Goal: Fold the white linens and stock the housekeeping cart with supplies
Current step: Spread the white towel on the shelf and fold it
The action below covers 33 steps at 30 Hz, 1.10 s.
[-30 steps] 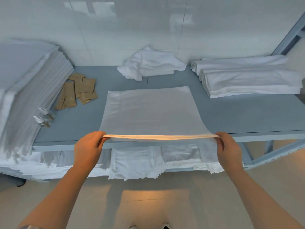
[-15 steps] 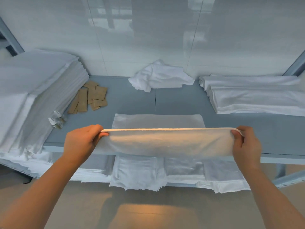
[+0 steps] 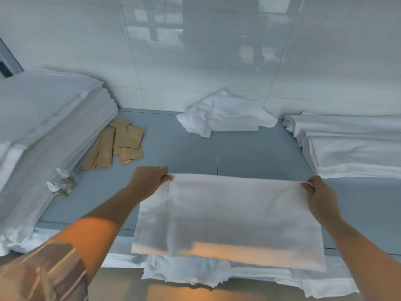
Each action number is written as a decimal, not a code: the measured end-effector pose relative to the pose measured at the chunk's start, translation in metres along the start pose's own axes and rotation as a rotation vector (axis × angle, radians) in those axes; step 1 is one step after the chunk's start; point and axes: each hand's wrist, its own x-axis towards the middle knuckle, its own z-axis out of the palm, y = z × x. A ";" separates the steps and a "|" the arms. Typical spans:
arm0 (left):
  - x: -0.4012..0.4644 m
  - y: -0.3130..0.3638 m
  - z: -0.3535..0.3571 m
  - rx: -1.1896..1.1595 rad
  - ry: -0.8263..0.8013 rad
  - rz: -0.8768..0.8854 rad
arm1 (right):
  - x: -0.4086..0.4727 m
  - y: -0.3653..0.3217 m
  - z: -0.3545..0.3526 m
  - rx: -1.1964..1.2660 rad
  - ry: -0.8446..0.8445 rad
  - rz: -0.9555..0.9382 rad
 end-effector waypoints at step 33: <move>-0.029 0.082 0.103 0.017 -0.244 -0.144 | -0.089 -0.133 0.175 -0.226 -0.387 -0.587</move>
